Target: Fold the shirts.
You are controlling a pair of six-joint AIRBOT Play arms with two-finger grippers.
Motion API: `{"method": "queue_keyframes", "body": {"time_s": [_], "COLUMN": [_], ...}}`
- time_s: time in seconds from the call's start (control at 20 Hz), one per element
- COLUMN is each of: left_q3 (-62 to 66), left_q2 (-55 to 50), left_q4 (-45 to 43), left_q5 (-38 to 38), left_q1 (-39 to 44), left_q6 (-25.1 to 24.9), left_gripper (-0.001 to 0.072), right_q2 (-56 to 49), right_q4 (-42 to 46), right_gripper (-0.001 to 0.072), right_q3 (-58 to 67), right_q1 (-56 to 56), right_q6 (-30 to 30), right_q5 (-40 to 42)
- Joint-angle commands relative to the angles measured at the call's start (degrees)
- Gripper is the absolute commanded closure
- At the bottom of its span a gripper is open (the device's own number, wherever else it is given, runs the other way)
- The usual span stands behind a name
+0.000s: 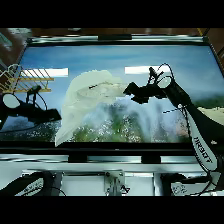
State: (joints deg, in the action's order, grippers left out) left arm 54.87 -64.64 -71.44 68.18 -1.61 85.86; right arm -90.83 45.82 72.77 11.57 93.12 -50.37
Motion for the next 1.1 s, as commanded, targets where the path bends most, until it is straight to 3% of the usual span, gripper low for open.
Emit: {"method": "queue_keyframes", "body": {"time_s": [0.0, 0.25, 0.45, 0.75, 0.9, 1.05], "left_q3": [13.6, 37.0, 45.2, 46.3, 48.0, 47.9], "left_q2": [-7.7, -31.1, -40.7, -41.6, -38.5, -36.9], "left_q4": [11.0, 11.1, 10.9, 5.7, 2.9, 0.9], "left_q5": [-6.9, -4.0, 2.0, 8.4, 9.3, 10.1], "left_q1": [4.1, 10.4, 12.3, 10.2, 9.2, 9.4], "left_q6": [0.5, 5.0, 5.5, 7.3, 6.1, 6.2], "left_gripper": [0.0032, 0.0031, 0.0031, 0.0033, 0.0085, 0.0089], "right_q2": [-0.4, -0.4, -0.4, -0.4, -0.4, -0.4], "right_q4": [-0.7, -0.7, 2.0, 3.0, 3.0, 3.0], "right_gripper": [0.0046, 0.0046, 0.0046, 0.0046, 0.0046, 0.0046], "right_q3": [0.0, 0.0, 0.0, 0.0, 0.0, 0.0], "right_q1": [0.0, 0.0, 0.0, 0.0, 0.0, 0.0], "right_q6": [-2.4, -3.8, -4.0, -4.0, -4.1, -4.1], "right_q5": [-4.7, -7.8, -7.5, -7.5, -7.5, -6.8]}}
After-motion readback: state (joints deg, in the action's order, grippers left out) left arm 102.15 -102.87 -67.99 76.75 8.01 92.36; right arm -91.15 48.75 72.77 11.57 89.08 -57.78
